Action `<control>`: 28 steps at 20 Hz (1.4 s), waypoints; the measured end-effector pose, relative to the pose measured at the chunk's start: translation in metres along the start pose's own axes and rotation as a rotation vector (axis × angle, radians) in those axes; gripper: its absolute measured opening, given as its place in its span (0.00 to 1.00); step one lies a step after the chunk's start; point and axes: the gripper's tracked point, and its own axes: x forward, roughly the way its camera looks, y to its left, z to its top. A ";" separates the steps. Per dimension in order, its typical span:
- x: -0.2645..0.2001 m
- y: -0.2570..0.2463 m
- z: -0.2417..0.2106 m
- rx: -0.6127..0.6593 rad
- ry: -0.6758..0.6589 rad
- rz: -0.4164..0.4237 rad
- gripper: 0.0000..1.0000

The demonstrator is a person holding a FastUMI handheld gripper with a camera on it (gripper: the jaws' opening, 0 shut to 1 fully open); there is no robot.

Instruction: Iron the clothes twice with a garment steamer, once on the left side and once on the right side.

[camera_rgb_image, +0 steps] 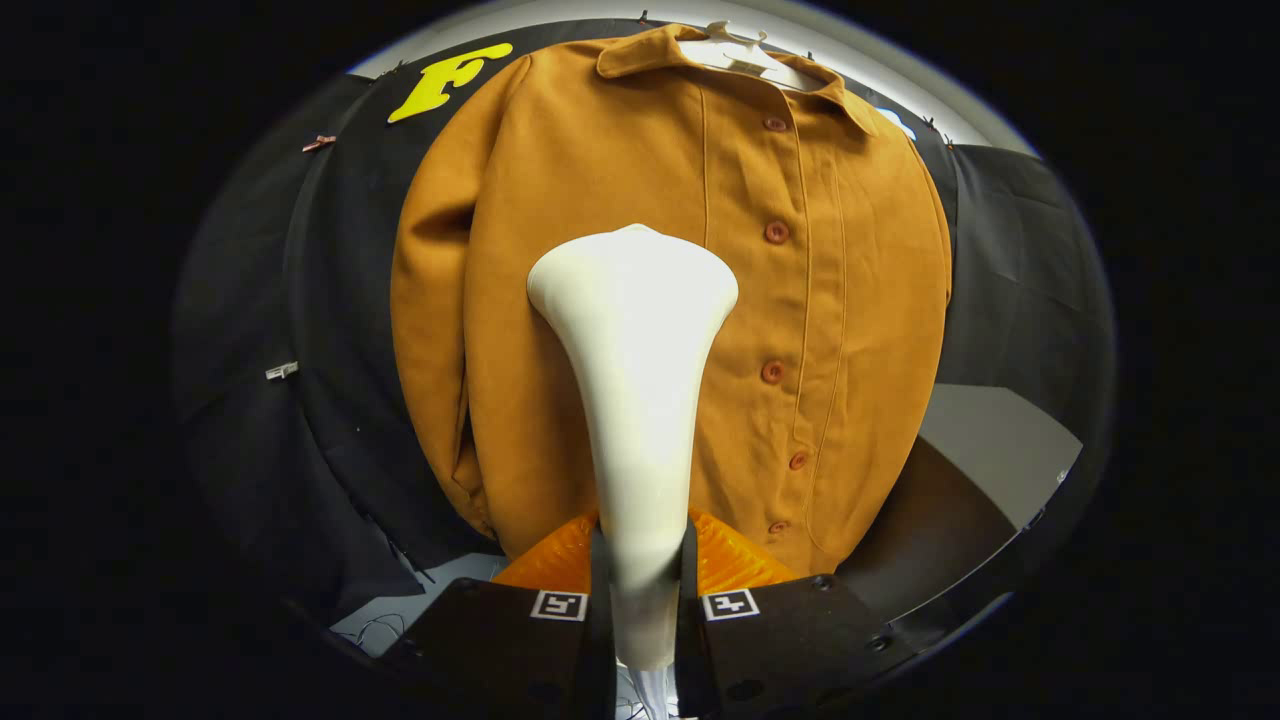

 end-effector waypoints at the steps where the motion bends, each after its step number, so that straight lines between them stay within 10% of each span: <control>1: 0.002 0.000 -0.009 0.001 0.011 0.002 0.27; 19: 0.022 -0.003 -0.170 -0.029 0.199 0.025 0.27; 28: -0.031 -0.036 -0.175 -0.026 0.206 0.010 0.27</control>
